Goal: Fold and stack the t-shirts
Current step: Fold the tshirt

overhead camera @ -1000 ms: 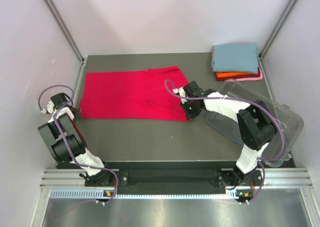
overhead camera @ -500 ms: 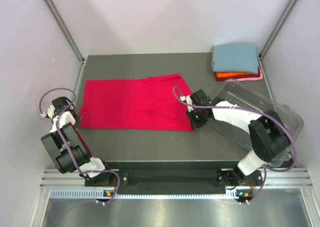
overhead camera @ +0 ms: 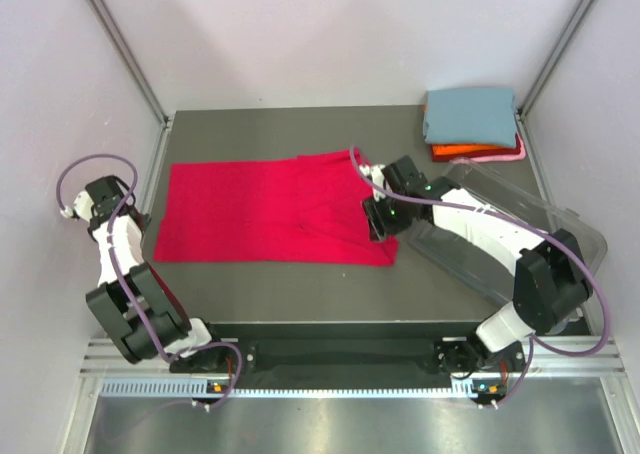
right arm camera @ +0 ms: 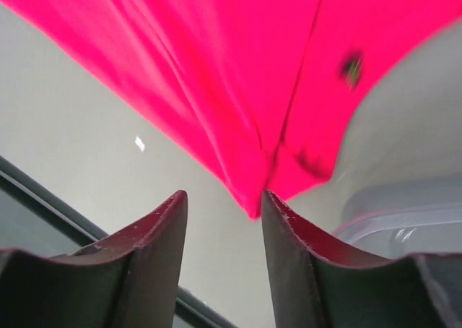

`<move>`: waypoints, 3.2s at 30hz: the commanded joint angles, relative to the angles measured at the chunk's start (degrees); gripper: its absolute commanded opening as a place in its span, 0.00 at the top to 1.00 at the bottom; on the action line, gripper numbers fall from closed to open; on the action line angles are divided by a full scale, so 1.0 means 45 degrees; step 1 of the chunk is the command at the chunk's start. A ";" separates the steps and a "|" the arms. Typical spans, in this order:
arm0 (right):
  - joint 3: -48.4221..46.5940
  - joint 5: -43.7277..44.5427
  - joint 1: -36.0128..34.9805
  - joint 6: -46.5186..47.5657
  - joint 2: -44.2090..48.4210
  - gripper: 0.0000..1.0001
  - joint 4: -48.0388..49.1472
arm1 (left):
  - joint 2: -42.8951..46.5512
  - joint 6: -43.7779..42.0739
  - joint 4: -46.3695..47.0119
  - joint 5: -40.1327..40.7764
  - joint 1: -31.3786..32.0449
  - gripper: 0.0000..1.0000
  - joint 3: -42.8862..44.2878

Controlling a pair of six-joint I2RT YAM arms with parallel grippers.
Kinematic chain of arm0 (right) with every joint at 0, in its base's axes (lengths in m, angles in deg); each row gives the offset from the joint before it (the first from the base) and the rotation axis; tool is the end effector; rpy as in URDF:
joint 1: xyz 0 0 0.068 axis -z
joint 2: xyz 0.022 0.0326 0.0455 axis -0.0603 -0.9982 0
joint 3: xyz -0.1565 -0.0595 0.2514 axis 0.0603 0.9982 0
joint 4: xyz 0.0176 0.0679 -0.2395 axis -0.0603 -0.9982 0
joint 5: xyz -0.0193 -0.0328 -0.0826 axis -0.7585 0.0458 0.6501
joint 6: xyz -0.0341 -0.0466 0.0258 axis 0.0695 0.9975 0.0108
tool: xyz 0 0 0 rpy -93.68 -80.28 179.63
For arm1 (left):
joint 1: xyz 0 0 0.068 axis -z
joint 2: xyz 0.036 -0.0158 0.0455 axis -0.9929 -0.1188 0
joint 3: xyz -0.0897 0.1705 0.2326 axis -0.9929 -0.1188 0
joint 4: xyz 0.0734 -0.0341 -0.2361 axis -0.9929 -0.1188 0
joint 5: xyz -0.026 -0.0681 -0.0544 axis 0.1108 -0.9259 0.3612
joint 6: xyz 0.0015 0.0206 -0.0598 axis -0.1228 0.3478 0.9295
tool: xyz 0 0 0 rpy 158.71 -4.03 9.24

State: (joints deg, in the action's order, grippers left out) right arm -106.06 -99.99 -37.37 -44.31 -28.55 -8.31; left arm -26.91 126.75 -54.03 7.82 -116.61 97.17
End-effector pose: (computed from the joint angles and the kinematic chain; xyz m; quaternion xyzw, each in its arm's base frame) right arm 0.2449 0.1756 0.2618 -0.2669 0.9272 0.1674 0.2025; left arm 0.2239 0.1604 0.2662 -0.5750 0.7466 0.0912 0.3221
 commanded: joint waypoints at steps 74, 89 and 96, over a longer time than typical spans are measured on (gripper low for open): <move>-1.3344 -0.4356 0.3844 -0.5003 -1.3025 0.50 0.7414 | -1.2679 -0.3459 0.1785 -0.4855 0.2253 1.00 1.2289; -1.3324 -0.3301 0.3825 -0.4710 -1.3162 0.47 0.6417 | -1.2620 -0.3225 0.1824 -0.5617 0.2273 1.00 1.2192; -1.3754 -0.3301 0.3825 -0.4866 -1.3455 0.49 0.6320 | -1.2522 -0.3225 0.1961 -0.5715 0.2292 1.00 1.2094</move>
State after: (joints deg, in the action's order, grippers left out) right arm -164.88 -115.12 -20.50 -65.59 -87.69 19.69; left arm -83.41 111.99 -45.61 -16.83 -106.55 150.88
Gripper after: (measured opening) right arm 0.518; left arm 0.012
